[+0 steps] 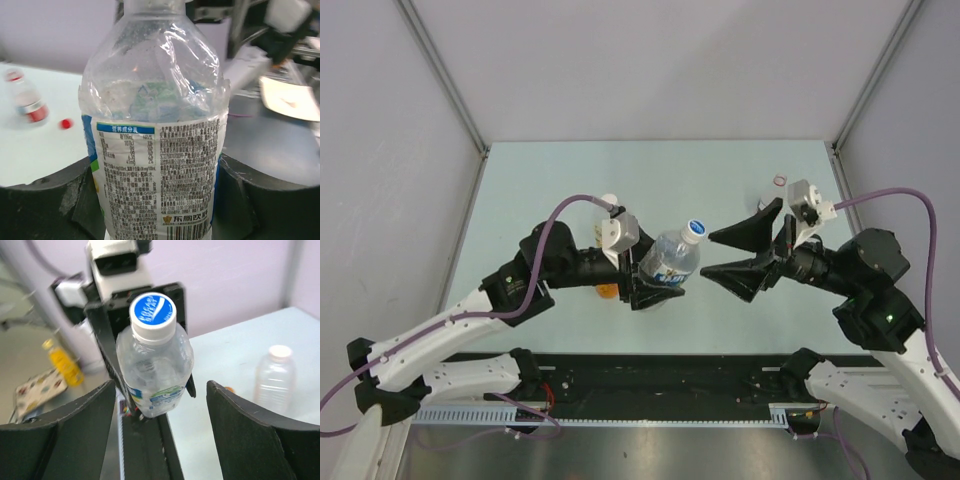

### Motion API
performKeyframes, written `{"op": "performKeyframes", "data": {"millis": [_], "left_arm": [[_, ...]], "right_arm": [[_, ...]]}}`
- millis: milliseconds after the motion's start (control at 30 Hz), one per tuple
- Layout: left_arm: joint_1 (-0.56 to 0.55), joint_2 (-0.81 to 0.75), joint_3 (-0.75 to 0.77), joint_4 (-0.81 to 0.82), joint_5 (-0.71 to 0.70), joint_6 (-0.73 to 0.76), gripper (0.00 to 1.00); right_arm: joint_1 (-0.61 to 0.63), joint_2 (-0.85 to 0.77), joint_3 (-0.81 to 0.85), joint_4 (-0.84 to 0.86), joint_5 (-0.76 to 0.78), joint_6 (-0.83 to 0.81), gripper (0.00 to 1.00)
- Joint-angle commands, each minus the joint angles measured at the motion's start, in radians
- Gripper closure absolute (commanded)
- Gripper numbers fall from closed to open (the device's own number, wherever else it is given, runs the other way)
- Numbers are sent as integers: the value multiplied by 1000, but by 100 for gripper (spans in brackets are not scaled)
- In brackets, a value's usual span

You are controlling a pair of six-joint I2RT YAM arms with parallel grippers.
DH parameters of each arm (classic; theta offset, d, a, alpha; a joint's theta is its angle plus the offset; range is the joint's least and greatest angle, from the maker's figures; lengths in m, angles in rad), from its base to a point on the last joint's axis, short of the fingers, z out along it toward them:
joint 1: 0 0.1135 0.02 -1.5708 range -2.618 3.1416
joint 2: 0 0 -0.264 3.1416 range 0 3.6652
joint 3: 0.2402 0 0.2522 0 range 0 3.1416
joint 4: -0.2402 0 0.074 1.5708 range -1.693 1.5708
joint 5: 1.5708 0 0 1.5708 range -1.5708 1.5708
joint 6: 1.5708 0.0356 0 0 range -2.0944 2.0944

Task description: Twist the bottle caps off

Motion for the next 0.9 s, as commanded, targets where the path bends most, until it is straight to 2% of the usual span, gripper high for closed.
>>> {"op": "performKeyframes", "data": {"millis": [0, 133, 267, 467, 567, 867], "left_arm": [[-35, -18, -7, -52, -414, 79, 100], [-85, -33, -42, -41, -651, 124, 100], [-137, -24, -65, -35, -834, 176, 100], [-244, 39, -70, -32, -1073, 257, 100], [-281, 69, -70, -24, -1139, 277, 100], [-299, 98, -70, -15, -1176, 280, 100]], "right_arm": [[-3, -30, 36, 45, 345, 122, 24], [-3, -29, 36, 45, 515, 210, 24], [0, 2, 36, 34, 588, 314, 24], [41, 60, 36, 14, 693, 359, 23], [89, 80, 36, 20, 747, 354, 24], [158, 116, 36, 25, 809, 342, 25]]}}
